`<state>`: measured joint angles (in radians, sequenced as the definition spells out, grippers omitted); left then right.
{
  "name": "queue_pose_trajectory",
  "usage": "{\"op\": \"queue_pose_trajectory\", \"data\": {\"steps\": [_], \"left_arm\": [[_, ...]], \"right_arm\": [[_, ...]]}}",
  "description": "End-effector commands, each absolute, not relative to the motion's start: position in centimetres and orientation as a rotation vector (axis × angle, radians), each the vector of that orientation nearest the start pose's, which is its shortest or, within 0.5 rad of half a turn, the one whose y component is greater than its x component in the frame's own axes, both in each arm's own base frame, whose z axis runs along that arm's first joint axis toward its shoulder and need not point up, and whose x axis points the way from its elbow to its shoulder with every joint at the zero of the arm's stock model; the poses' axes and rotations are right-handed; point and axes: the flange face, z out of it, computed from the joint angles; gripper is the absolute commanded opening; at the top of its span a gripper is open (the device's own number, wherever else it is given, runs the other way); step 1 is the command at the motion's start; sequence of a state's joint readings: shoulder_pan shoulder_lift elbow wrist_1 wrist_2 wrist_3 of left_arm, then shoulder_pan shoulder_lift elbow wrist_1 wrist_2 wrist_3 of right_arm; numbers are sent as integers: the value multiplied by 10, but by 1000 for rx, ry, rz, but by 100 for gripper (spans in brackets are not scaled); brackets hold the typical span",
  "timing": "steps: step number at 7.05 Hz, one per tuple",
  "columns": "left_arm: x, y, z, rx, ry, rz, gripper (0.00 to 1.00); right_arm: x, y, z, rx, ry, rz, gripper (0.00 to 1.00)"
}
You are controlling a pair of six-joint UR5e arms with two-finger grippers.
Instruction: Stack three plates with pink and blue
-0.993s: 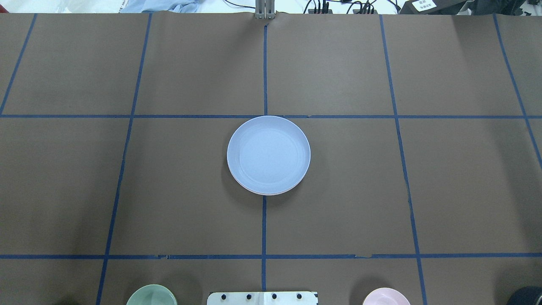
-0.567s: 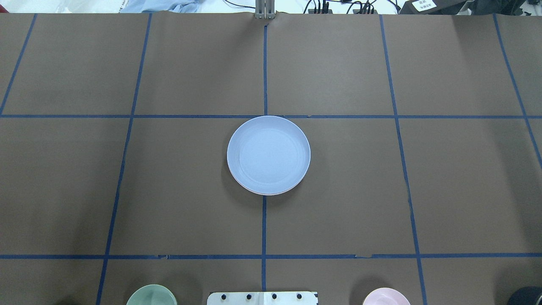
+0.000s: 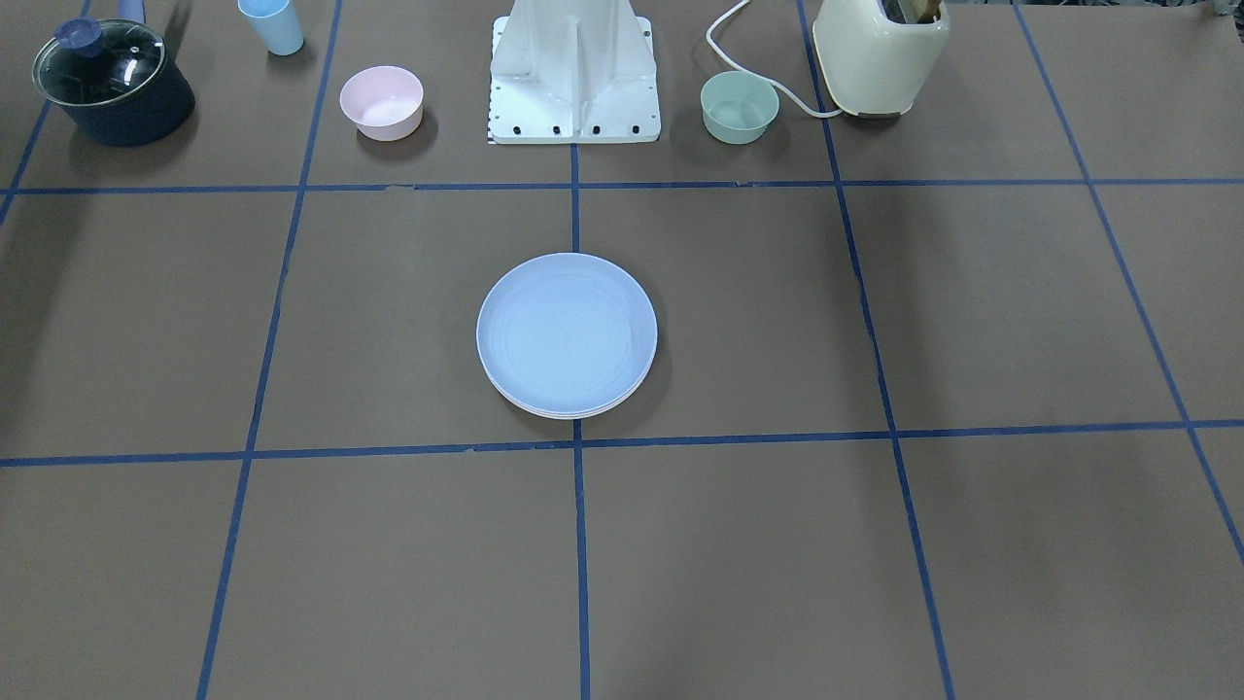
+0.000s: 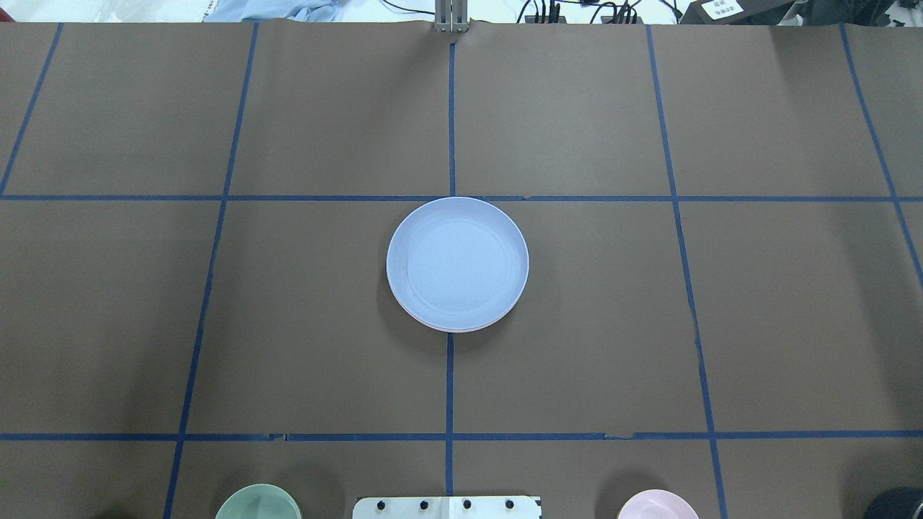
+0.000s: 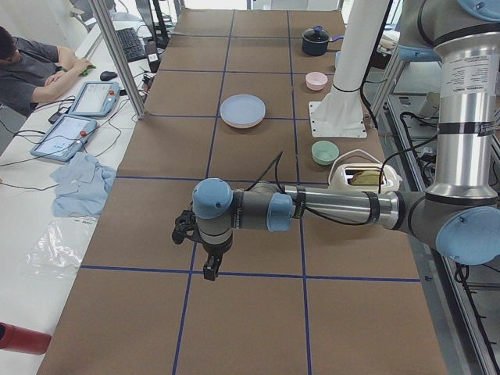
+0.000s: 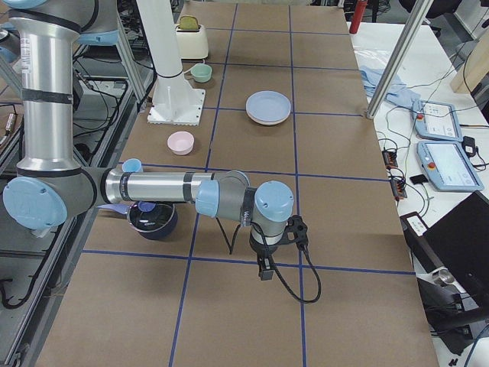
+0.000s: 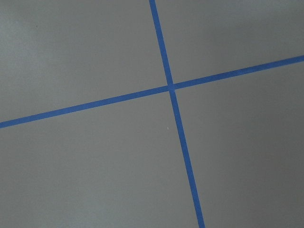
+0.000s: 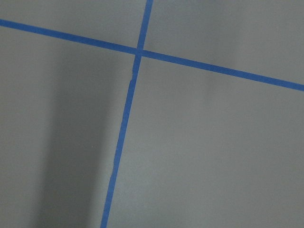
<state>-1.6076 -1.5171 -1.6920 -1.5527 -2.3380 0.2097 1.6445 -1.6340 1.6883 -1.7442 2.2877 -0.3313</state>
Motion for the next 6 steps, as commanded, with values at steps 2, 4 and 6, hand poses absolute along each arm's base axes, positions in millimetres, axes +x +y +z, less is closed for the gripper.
{"op": "queue_pose_trajectory", "data": {"steps": [2,4,6], "left_arm": [[-82,-470,626,145,756,185,100],[-82,-470,626,145,756,185,100],[-82,-471,624,148,755,186,100]], "right_arm": [[100,-451,647,43,-736,-206,100],[100,-451,644,49,-736,-208,100],[99,-451,644,51,-750,-206,100]]}}
